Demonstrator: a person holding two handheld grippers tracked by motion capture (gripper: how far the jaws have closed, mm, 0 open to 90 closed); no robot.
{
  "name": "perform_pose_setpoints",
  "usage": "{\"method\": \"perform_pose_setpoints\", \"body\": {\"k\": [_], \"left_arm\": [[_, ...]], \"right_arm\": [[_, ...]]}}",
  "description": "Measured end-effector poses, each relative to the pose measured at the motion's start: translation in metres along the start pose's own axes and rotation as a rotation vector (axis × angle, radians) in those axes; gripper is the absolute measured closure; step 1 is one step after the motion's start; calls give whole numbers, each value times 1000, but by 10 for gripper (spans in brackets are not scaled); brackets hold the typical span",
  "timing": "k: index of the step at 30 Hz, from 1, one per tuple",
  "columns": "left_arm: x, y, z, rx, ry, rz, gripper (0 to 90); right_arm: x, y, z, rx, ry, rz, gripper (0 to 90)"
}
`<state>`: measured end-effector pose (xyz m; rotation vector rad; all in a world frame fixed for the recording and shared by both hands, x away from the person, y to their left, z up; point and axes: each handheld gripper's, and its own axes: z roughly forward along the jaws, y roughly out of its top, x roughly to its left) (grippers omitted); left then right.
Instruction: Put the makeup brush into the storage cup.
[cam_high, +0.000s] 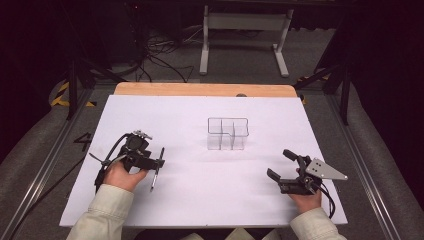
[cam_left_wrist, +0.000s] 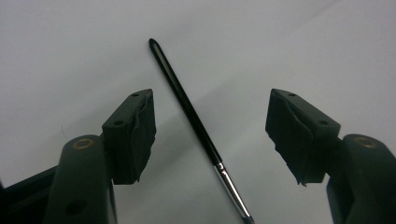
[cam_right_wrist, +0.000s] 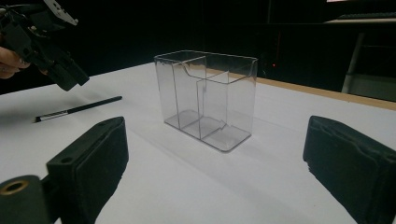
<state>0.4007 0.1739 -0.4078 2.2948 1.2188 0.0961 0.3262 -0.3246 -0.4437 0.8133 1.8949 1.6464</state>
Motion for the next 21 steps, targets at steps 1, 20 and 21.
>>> {"method": "perform_pose_setpoints", "body": {"k": [1,20,21], "left_arm": [[0,0,2,11,4,1,360],[-2,4,22,158,10,-28,611],[-2,5,23,166,11,-31,611]], "right_arm": [[0,0,0,-1,1,3,74],[-1,-1,1,7,29,25,76],[-1,-1,1,8,30,25,76]]}}
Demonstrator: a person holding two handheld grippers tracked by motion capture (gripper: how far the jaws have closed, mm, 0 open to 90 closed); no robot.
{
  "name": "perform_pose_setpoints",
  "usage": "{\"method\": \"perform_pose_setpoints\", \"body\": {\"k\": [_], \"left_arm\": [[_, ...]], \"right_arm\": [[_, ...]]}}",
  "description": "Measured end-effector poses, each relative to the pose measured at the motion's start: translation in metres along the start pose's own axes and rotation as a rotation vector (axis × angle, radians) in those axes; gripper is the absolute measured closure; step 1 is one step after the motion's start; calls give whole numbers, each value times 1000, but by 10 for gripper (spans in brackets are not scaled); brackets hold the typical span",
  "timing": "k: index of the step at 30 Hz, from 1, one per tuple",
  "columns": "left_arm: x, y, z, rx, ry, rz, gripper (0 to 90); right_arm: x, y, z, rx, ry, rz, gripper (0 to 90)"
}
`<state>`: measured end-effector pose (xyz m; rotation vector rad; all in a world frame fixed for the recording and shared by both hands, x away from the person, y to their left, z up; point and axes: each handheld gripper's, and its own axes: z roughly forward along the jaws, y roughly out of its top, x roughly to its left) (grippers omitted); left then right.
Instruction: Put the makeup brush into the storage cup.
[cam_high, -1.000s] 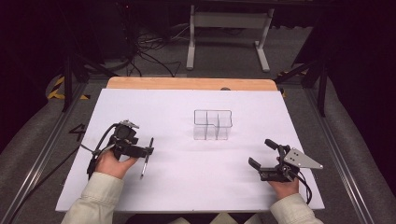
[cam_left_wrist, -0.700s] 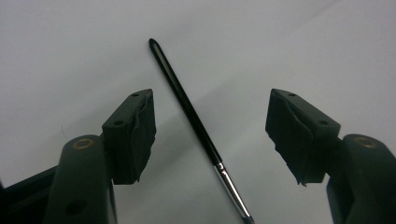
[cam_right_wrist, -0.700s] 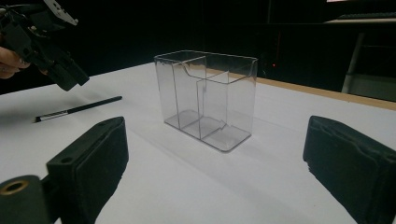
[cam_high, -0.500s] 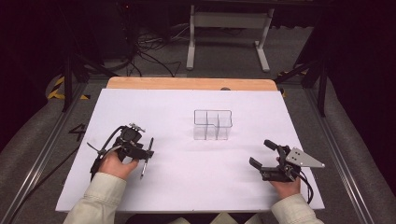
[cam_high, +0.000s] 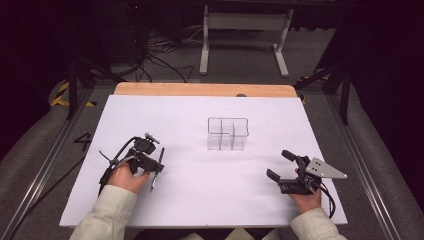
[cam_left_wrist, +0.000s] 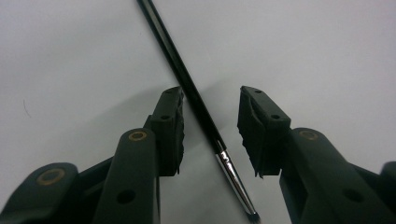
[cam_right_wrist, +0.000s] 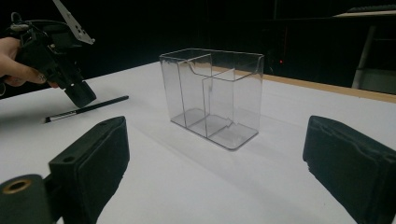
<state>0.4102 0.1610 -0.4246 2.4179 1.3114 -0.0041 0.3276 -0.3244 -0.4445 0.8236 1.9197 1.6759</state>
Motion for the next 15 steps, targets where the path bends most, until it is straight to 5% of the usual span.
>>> {"method": "perform_pose_setpoints", "body": {"k": [9,15], "left_arm": [[3,3,6,55,-45,-33,707],[2,3,6,66,-34,-27,730]], "right_arm": [[0,-1,1,7,5,11,76],[-1,0,0,5,11,13,76]]}}
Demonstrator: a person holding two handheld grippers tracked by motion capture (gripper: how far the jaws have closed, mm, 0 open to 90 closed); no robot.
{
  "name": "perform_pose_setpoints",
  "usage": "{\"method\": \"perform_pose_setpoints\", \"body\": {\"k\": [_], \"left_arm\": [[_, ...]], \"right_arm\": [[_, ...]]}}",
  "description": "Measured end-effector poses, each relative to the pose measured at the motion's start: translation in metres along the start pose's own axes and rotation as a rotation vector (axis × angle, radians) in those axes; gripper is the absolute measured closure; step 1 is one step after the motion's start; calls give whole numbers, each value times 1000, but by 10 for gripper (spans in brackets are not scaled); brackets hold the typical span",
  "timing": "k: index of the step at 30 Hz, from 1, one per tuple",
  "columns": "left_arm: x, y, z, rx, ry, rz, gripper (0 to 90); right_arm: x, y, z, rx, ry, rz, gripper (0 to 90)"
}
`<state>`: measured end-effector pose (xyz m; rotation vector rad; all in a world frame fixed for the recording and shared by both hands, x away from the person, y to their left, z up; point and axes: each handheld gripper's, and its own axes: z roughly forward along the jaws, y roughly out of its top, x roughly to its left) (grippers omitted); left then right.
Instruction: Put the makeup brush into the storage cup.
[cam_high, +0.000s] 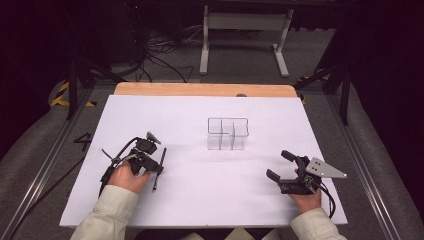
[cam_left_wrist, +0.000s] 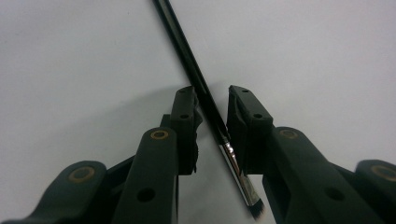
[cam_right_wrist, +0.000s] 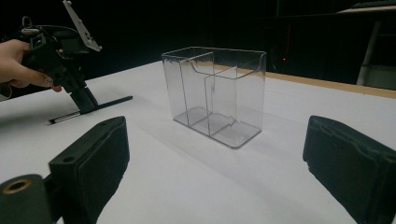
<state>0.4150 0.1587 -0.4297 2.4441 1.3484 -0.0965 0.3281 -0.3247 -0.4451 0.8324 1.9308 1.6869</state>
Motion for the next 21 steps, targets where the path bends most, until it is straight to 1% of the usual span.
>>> {"method": "perform_pose_setpoints", "body": {"k": [1,5,8,10,12,14,16,17,19,21], "left_arm": [[-1,0,0,0,4,-4,732],[-2,0,1,3,28,4,778],[-2,0,1,4,36,4,801],[-3,0,1,7,46,15,821],[-5,1,1,10,56,19,824],[-5,2,1,15,63,34,827],[-5,2,1,17,61,37,827],[-4,2,1,22,51,32,827],[-3,1,1,17,38,30,828],[-2,1,1,16,37,37,829]], "right_arm": [[0,0,0,0,1,0,76],[0,0,0,1,3,1,76],[0,0,0,1,3,-1,77],[1,0,0,1,5,-2,77],[1,0,0,1,7,-6,80],[1,0,1,4,9,-8,89],[1,0,1,5,10,-9,93],[1,0,1,5,11,-12,107],[2,0,1,4,29,-16,136],[2,2,1,8,33,-20,158]]}}
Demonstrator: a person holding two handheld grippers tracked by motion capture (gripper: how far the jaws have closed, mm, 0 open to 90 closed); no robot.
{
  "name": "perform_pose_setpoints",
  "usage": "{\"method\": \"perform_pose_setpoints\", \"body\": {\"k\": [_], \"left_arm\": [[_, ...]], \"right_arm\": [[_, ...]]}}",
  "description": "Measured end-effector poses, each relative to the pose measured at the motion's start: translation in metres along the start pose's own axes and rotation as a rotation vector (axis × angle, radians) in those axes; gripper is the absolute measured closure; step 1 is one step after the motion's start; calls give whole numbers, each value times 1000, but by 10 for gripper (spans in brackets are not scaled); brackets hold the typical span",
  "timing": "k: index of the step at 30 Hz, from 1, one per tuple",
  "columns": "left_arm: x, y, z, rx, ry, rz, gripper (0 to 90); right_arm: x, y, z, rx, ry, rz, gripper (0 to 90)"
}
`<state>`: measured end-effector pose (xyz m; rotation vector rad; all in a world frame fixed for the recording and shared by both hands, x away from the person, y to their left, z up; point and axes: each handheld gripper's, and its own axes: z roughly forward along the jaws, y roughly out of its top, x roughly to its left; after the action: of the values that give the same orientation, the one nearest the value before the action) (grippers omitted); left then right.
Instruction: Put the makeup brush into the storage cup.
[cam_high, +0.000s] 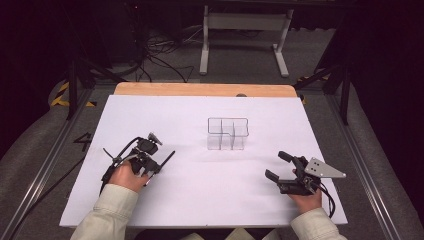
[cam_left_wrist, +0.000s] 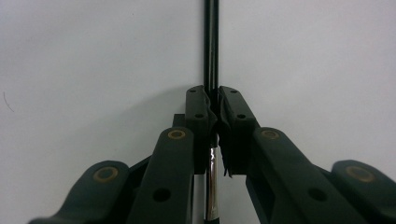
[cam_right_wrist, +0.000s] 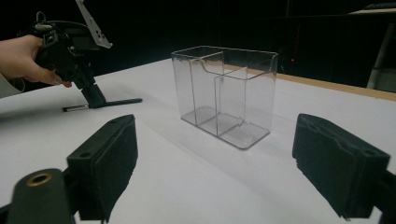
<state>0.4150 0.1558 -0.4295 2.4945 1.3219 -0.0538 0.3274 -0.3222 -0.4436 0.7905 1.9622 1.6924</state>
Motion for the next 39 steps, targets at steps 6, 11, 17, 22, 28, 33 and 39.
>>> {"method": "perform_pose_setpoints", "body": {"k": [6,11,17,22,28,33,39], "left_arm": [[1,0,-1,0,-27,58,832],[-5,1,-9,1,-28,123,833],[-24,3,-31,-15,-46,202,833],[-38,6,-44,-31,-76,270,834],[-57,11,-56,-33,-99,391,834],[-75,18,-68,-34,-123,502,834],[-96,23,-69,-22,-141,619,834]], "right_arm": [[3,7,0,11,33,-9,253],[7,15,3,52,99,-24,327],[14,30,8,60,185,-31,346],[19,41,12,80,199,-44,343],[24,59,17,78,257,-90,401],[30,74,22,115,316,-113,486],[35,85,29,155,357,-143,551]]}}
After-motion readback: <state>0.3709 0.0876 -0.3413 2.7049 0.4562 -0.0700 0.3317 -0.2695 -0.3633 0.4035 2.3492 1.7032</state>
